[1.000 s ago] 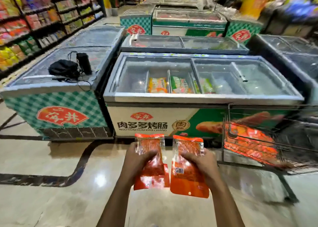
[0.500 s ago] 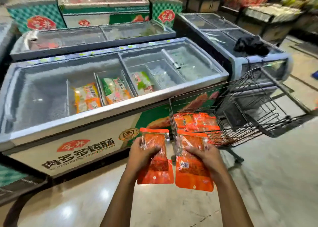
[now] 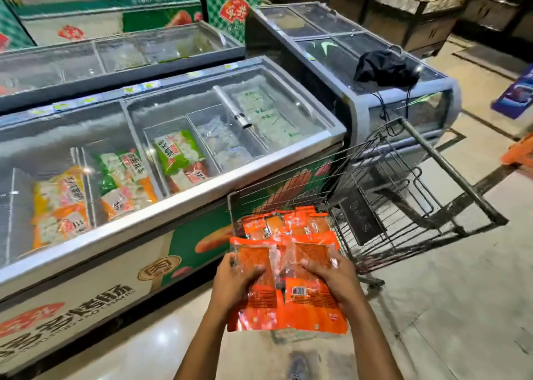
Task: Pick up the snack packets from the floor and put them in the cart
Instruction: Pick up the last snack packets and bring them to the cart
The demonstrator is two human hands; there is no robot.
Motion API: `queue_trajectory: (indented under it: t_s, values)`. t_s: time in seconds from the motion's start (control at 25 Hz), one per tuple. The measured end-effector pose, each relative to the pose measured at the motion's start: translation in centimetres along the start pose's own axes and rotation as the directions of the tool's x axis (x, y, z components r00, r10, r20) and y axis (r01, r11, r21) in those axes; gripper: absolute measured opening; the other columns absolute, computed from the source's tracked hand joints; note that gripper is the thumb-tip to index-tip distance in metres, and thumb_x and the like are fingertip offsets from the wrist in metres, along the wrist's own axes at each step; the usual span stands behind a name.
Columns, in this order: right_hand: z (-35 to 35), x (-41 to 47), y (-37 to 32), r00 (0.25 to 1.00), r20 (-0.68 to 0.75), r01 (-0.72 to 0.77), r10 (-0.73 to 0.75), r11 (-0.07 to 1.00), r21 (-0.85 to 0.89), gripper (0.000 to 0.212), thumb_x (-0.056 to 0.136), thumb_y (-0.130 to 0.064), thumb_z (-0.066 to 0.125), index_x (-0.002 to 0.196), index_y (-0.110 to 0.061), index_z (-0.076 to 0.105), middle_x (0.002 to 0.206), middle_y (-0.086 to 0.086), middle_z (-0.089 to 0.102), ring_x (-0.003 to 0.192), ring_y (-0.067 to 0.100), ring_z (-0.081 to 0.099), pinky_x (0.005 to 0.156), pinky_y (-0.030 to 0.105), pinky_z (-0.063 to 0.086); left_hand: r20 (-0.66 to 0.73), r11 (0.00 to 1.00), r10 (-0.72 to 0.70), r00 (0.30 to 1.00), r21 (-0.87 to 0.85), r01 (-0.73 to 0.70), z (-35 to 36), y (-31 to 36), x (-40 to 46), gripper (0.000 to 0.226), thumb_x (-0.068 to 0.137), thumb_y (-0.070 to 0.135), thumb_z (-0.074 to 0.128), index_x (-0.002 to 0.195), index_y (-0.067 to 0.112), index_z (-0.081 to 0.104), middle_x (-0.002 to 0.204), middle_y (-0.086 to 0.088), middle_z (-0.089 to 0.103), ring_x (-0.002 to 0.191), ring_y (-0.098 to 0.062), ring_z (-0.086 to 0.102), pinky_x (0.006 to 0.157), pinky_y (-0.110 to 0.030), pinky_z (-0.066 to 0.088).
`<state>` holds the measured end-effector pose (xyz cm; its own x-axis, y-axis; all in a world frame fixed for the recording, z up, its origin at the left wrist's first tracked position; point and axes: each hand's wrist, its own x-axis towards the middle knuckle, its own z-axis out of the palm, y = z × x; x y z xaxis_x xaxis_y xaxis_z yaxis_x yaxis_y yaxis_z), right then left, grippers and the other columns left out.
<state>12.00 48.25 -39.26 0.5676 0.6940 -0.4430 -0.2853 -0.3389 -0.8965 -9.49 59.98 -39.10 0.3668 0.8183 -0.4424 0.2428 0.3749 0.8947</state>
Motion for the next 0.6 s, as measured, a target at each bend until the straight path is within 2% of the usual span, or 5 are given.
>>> queue_trajectory:
  t_s: [0.08,0.24,0.36,0.44,0.6]
  values:
    - [-1.7,5.4,-0.2,1.0,-0.004,-0.028,0.027,0.999,-0.033,0.081,0.048,-0.038,0.1,0.118,-0.012,0.069,0.102,0.011,0.079,0.092,0.033,0.077,0.088,0.057,0.059,-0.037,0.999,-0.038,0.999,-0.026,0.037,2.5,-0.4,3.5,0.06,0.061,0.039,0.091,0.109,0.02,0.061,0.1,-0.002,0.078,0.087,-0.021,0.077,0.085,-0.053,0.06]
    - [-2.7,15.7,0.1,0.996,-0.011,-0.085,0.084,0.993,-0.085,0.068,0.054,-0.028,0.099,0.112,-0.007,0.07,0.097,0.013,0.08,0.087,0.033,0.077,0.083,0.055,0.061,-0.112,0.994,-0.104,0.988,-0.057,0.098,6.1,-1.9,11.0,0.061,0.06,0.043,0.092,0.11,0.027,0.061,0.101,0.001,0.078,0.09,-0.022,0.076,0.086,-0.054,0.059]
    - [-1.6,22.4,2.2,0.99,0.006,-0.138,0.14,0.981,-0.138,0.057,0.064,-0.014,0.095,0.114,-0.004,0.068,0.098,0.012,0.079,0.087,0.029,0.077,0.075,0.041,0.064,-0.163,0.994,-0.111,0.98,-0.024,0.108,8.2,-3.4,16.4,0.046,0.074,0.03,0.088,0.11,0.029,0.059,0.098,0.008,0.076,0.087,-0.015,0.074,0.081,-0.034,0.061]
    - [-0.9,27.0,5.1,0.984,-0.032,-0.176,0.173,0.967,-0.183,0.078,0.056,-0.032,0.1,0.122,-0.011,0.065,0.108,0.008,0.078,0.1,0.029,0.075,0.084,0.044,0.062,-0.123,0.994,-0.106,0.987,-0.018,0.105,9.5,-5.3,20.7,0.046,0.078,0.021,0.086,0.114,0.027,0.059,0.1,0.006,0.076,0.09,-0.016,0.074,0.077,-0.026,0.06]
    - [-1.0,34.6,11.8,0.968,-0.041,-0.25,0.247,0.945,-0.213,0.077,0.055,-0.034,0.099,0.118,-0.012,0.061,0.11,0.004,0.076,0.102,0.023,0.073,0.093,0.044,0.058,-0.136,0.983,-0.183,0.974,-0.056,0.177,10.6,-10.7,27.4,0.058,0.078,0.026,0.085,0.127,0.028,0.052,0.111,0.001,0.075,0.096,-0.015,0.074,0.082,-0.037,0.062]
